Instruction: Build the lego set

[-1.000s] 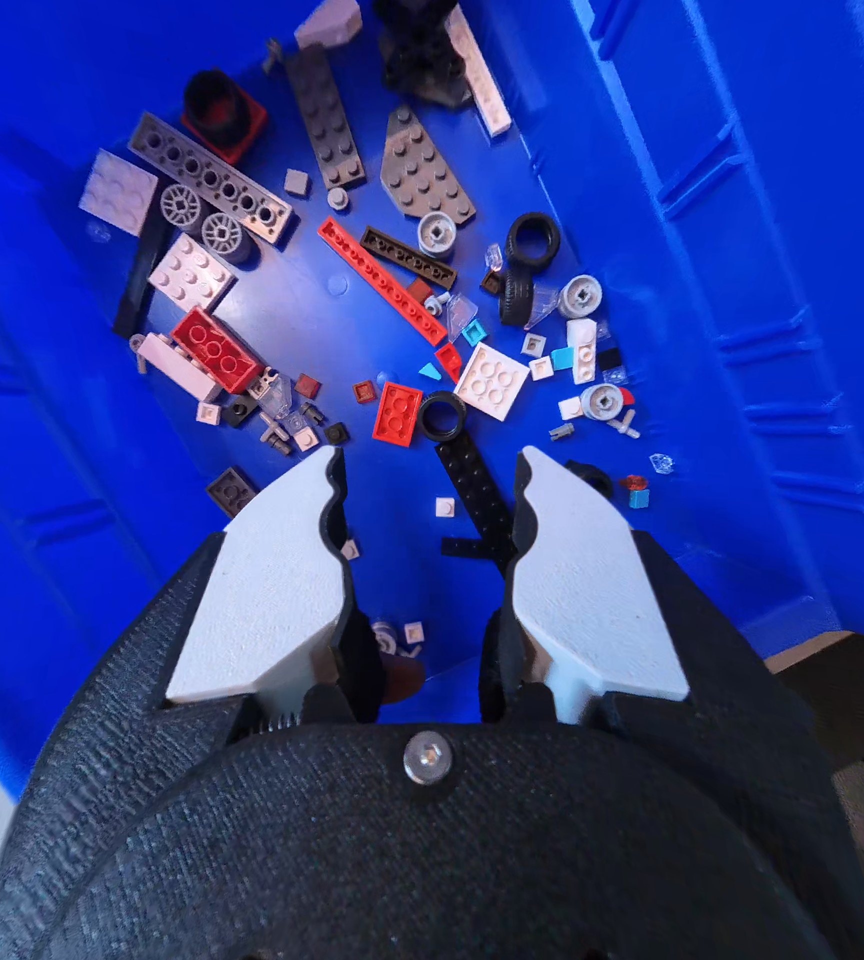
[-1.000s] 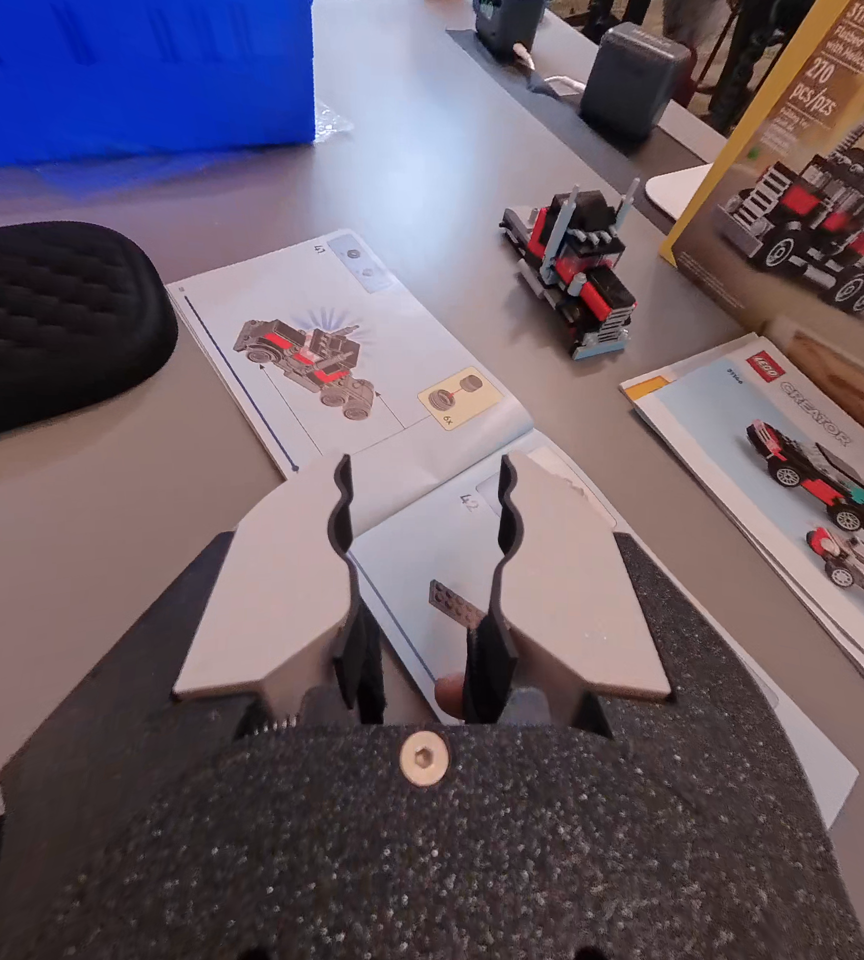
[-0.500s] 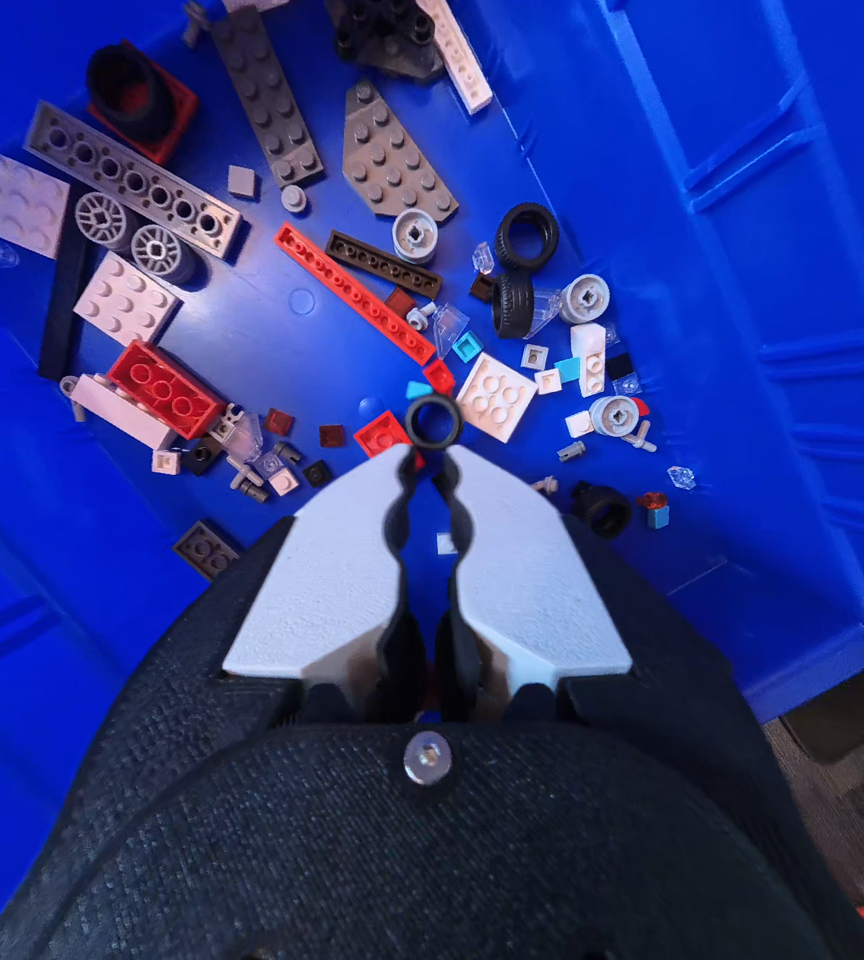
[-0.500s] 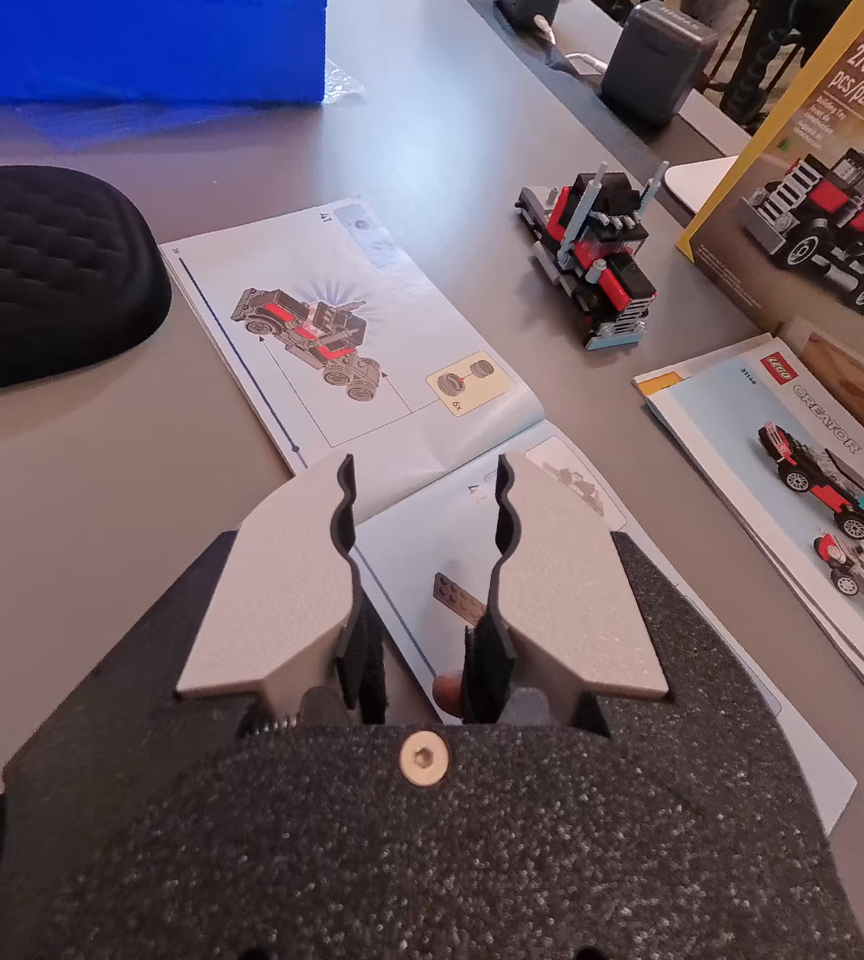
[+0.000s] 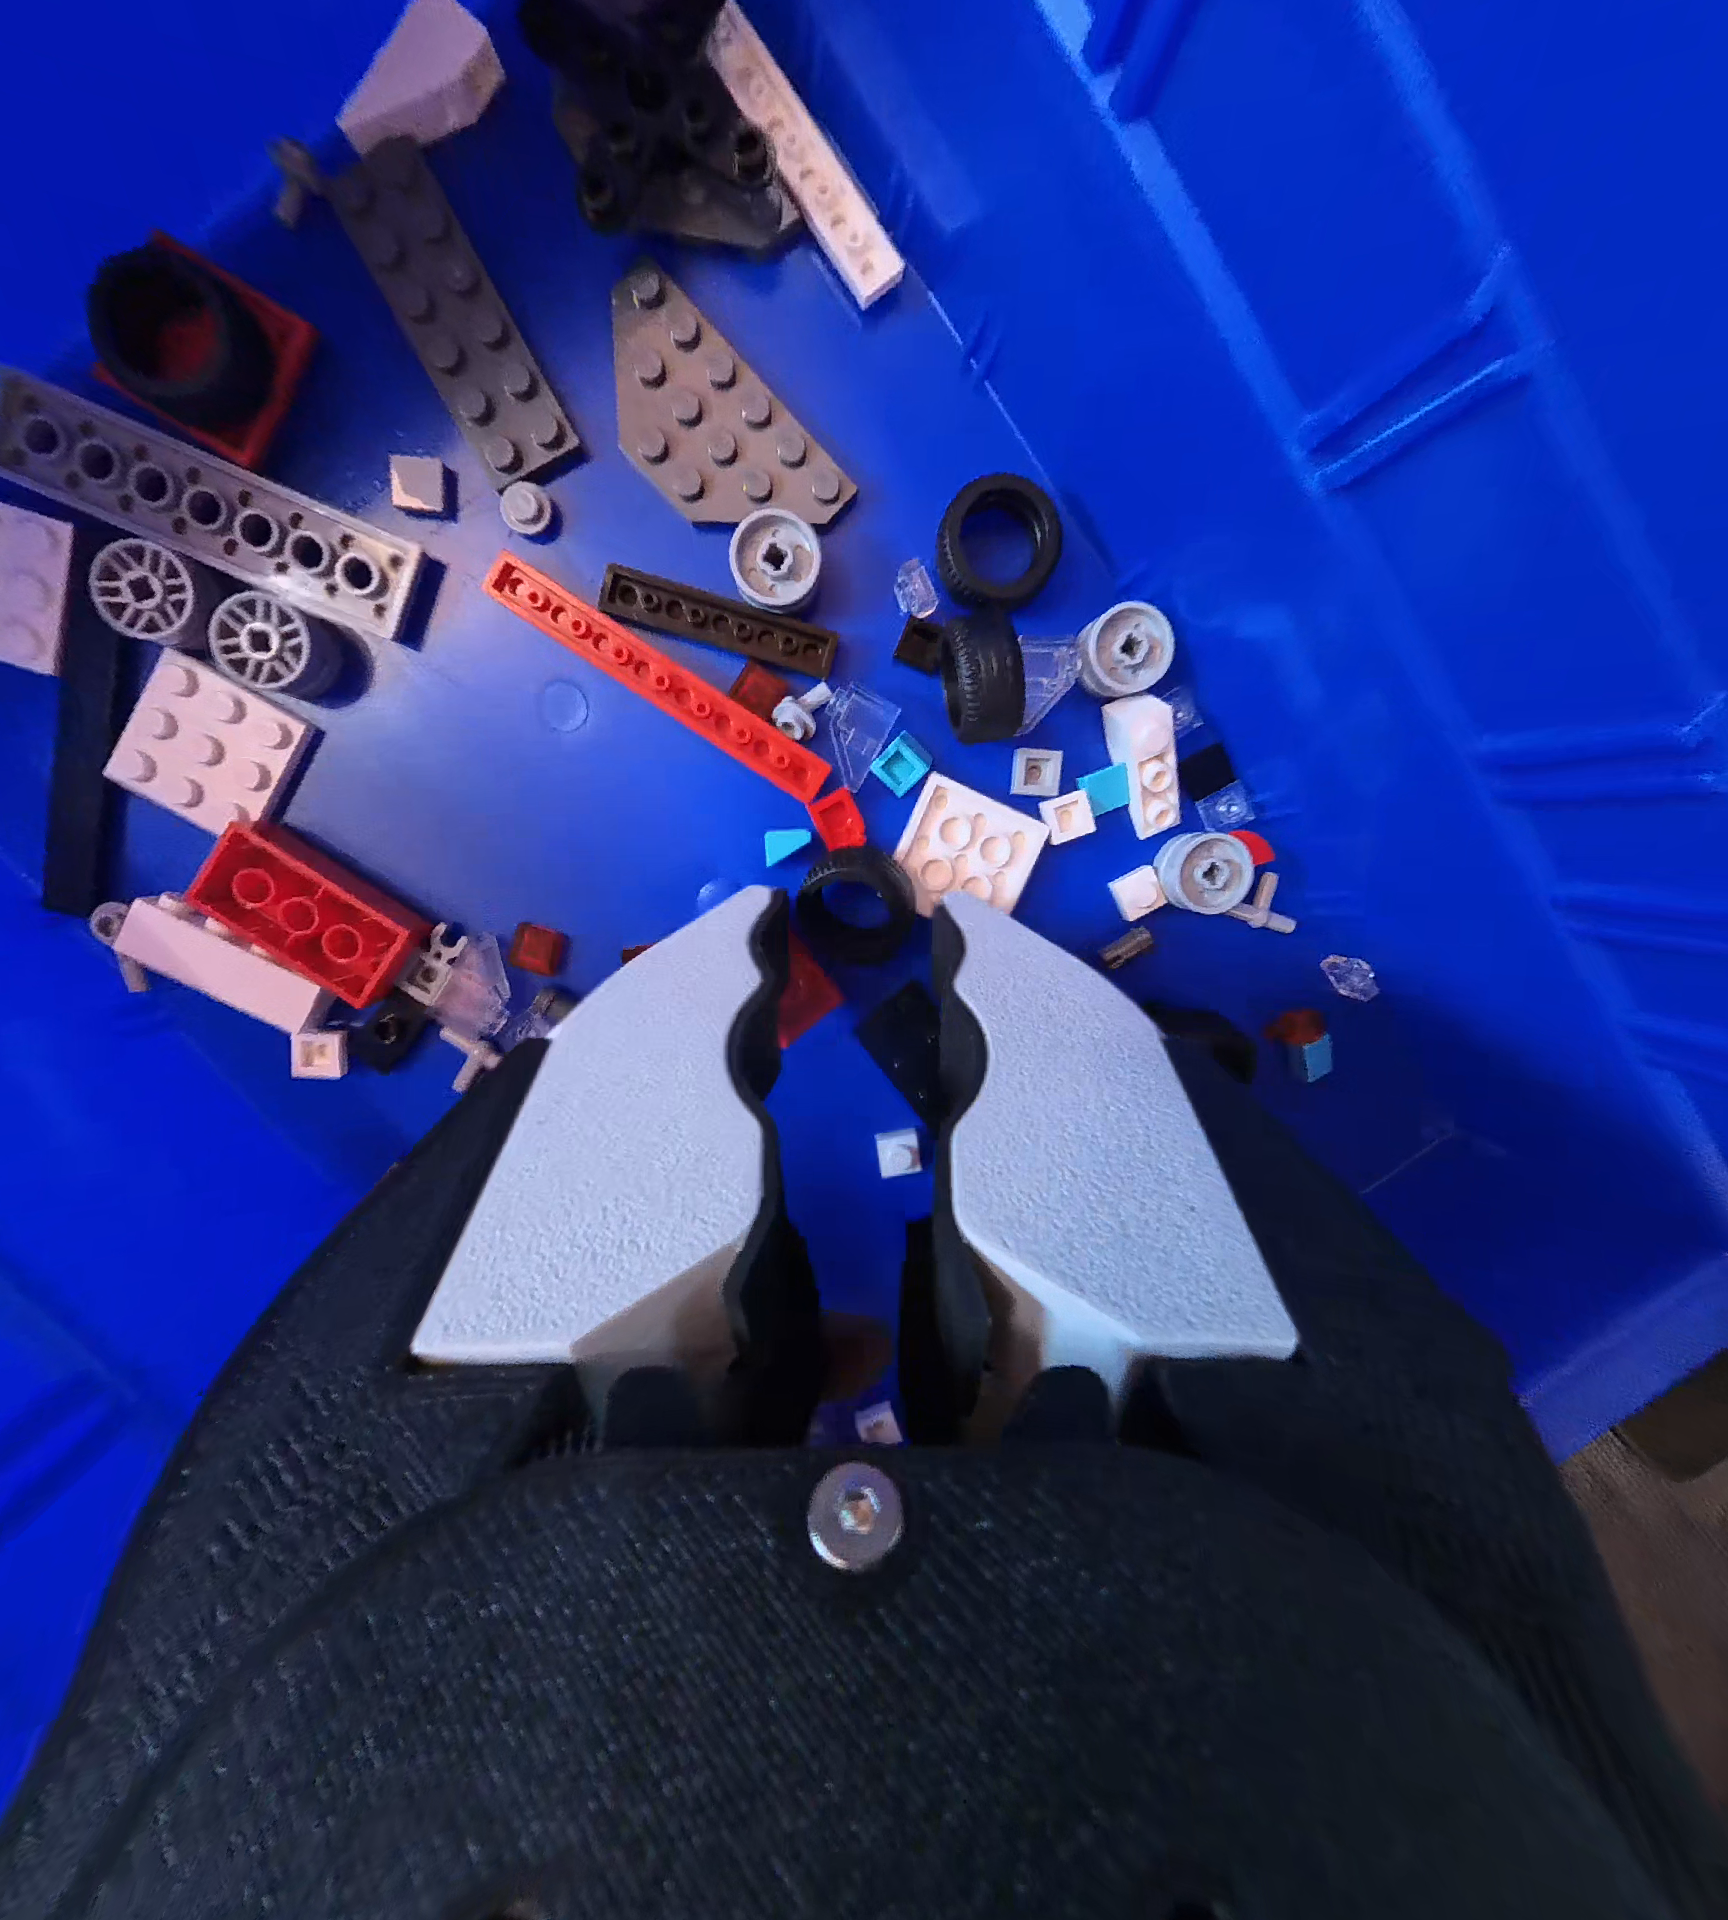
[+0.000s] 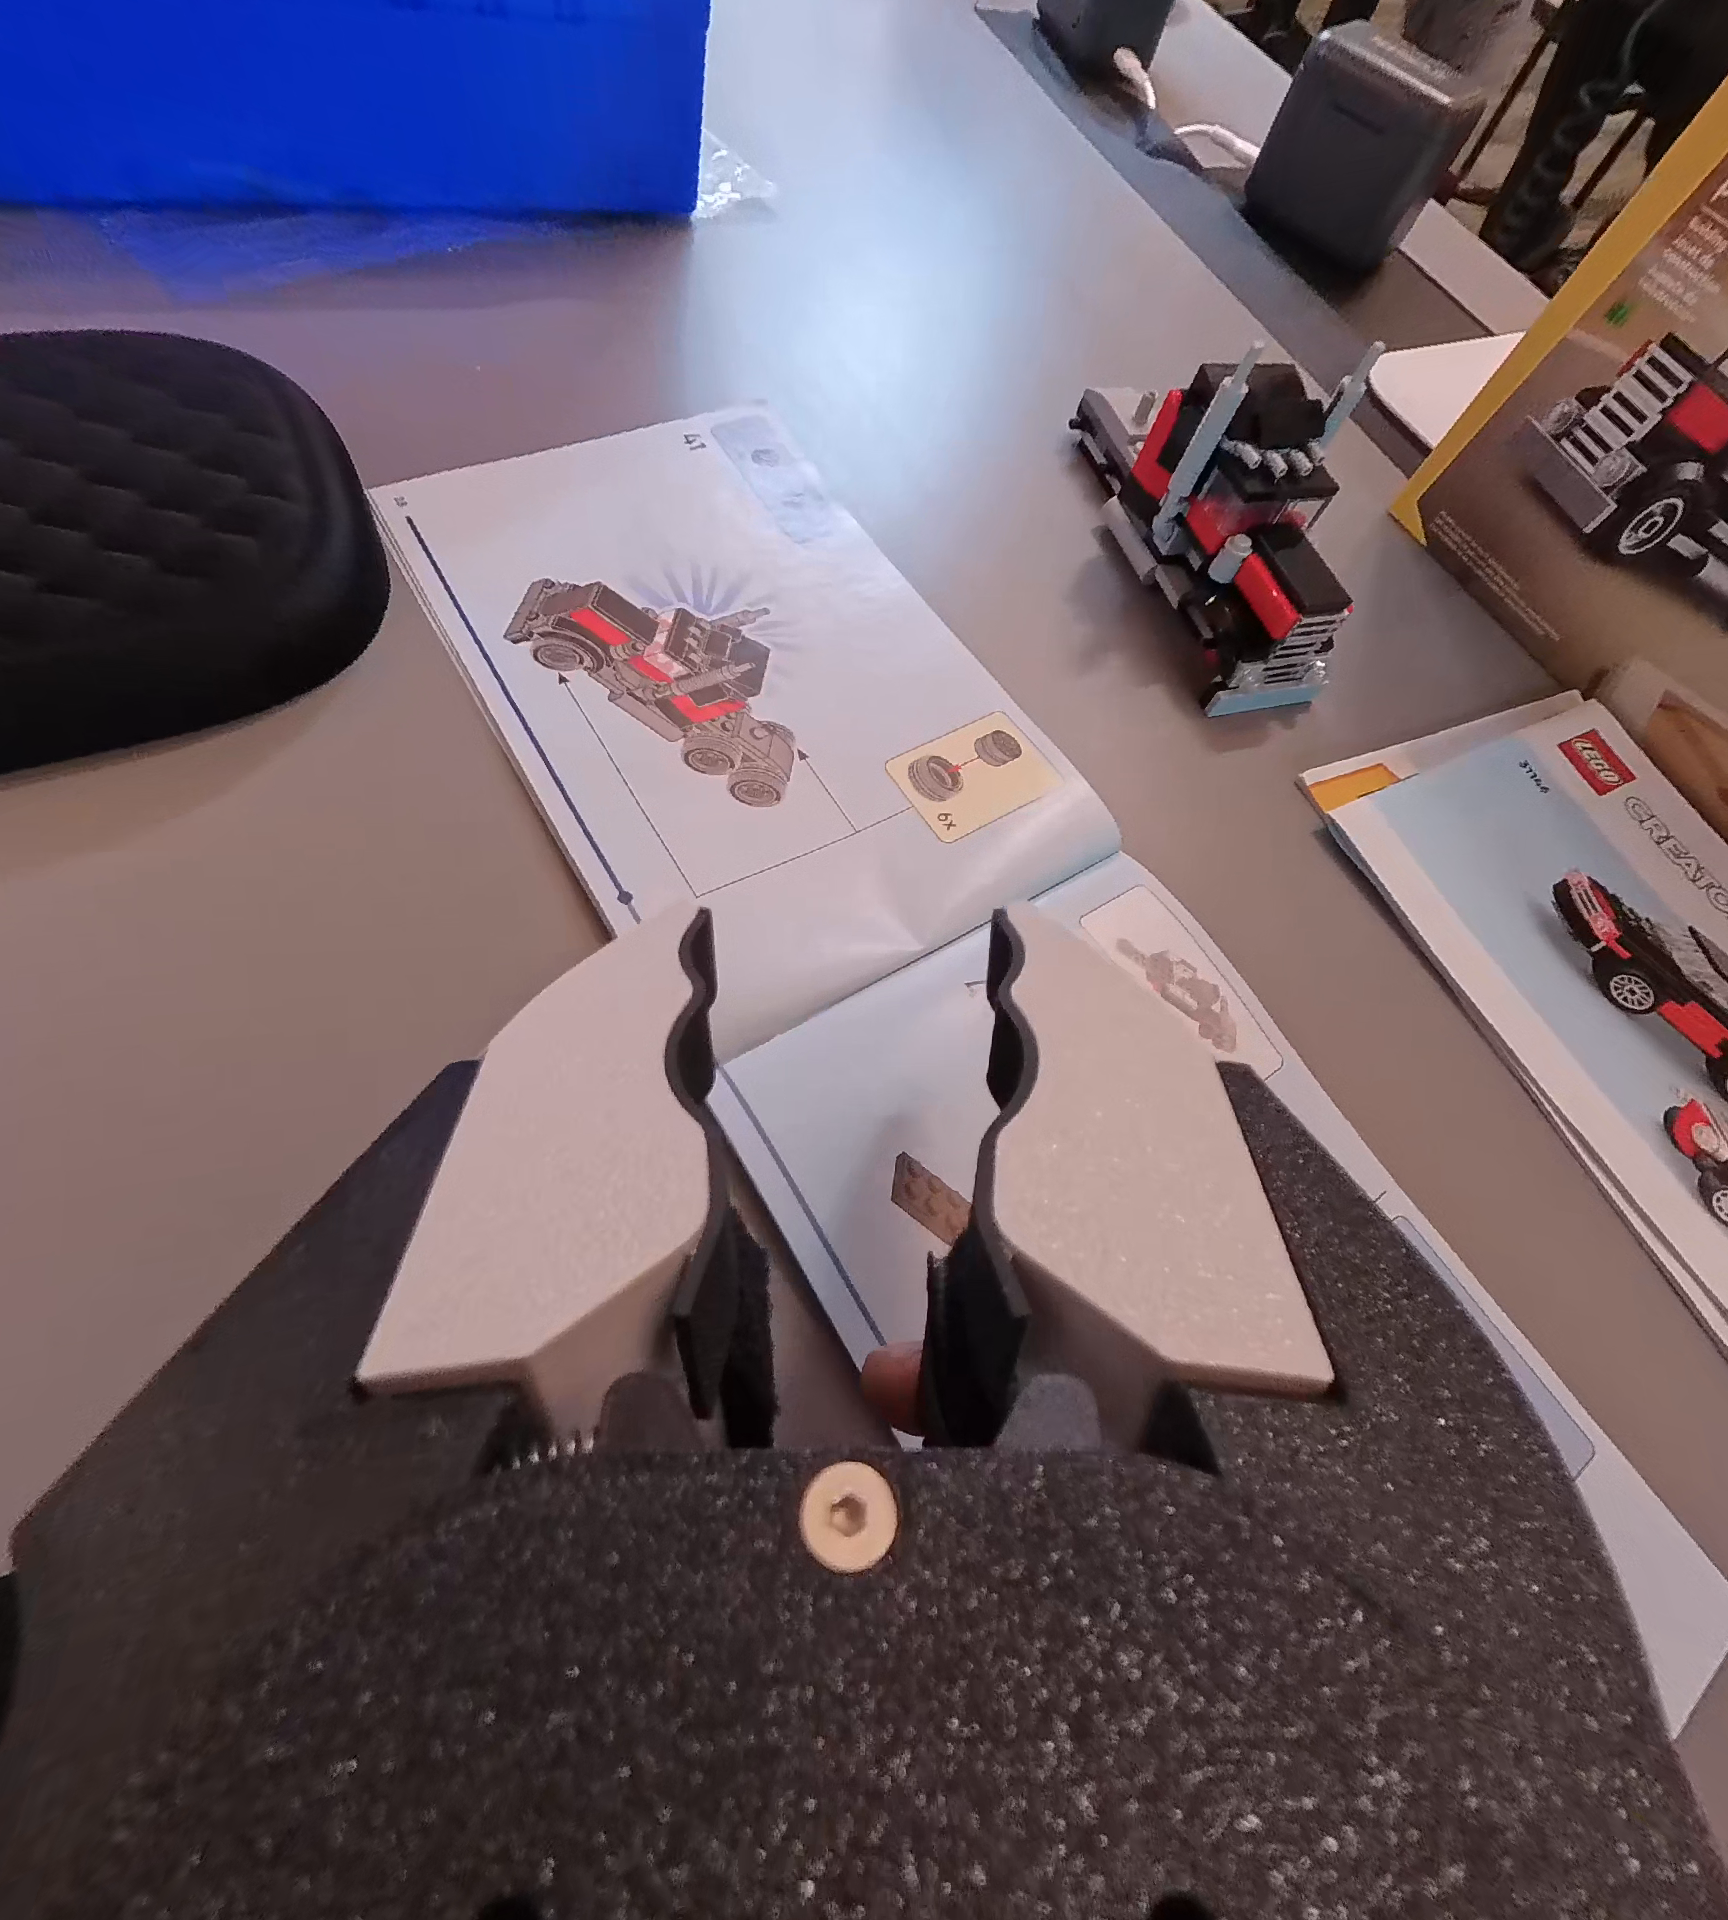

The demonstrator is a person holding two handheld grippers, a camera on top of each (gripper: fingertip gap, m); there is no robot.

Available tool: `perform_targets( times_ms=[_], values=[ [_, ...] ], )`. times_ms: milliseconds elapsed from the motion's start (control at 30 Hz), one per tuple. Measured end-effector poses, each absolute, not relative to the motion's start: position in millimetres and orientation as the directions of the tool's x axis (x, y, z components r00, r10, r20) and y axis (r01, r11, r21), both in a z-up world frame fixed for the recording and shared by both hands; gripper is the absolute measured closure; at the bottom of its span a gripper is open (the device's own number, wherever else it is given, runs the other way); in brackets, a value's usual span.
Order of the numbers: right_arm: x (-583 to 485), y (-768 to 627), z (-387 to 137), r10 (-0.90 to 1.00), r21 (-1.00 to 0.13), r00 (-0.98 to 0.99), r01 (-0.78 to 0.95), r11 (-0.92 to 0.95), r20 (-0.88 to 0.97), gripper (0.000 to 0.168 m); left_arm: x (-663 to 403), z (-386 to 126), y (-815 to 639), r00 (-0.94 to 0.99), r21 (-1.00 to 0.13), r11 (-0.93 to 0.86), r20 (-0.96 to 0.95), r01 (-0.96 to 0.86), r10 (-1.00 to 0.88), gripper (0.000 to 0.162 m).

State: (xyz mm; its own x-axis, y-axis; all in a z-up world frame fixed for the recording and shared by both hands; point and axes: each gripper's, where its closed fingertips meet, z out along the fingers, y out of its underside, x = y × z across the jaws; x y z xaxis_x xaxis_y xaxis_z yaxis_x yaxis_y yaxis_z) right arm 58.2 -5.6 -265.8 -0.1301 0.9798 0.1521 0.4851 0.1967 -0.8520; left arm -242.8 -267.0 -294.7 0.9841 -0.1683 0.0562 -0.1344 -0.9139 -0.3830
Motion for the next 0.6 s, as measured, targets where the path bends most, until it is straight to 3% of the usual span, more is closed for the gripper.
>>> perform_targets(
  times_ms=[133, 300, 467, 600],
  values=[
    [59.1, -4.8, -261.4, 0.982, -0.867, -0.121, 0.463, 0.182, 0.142, 0.118, -242.1, -295.0, -265.0, 0.981, -0.398, -0.908, 0.081, -0.132, -0.179, 0.139],
    [60.6, -3.8, -256.7, 0.984, -0.882, -0.112, 0.438, 0.175, 0.139, 0.120, -258.4, -265.3, -262.4, 0.995, -0.460, -0.882, -0.049, -0.101, -0.089, 0.140],
    [60.2, -8.3, -252.8, 0.982, -0.899, -0.134, 0.402, 0.173, 0.129, 0.121, -226.1, -173.0, -230.6, 0.988, -0.729, -0.671, -0.147, -0.135, -0.039, 0.140],
    [58.5, -22.0, -240.6, 0.971, -0.927, -0.199, 0.321, 0.193, 0.133, 0.123, -136.6, -76.2, -191.4, 0.986, -0.972, -0.227, -0.029, -0.067, -0.165, 0.140]
  ],
)
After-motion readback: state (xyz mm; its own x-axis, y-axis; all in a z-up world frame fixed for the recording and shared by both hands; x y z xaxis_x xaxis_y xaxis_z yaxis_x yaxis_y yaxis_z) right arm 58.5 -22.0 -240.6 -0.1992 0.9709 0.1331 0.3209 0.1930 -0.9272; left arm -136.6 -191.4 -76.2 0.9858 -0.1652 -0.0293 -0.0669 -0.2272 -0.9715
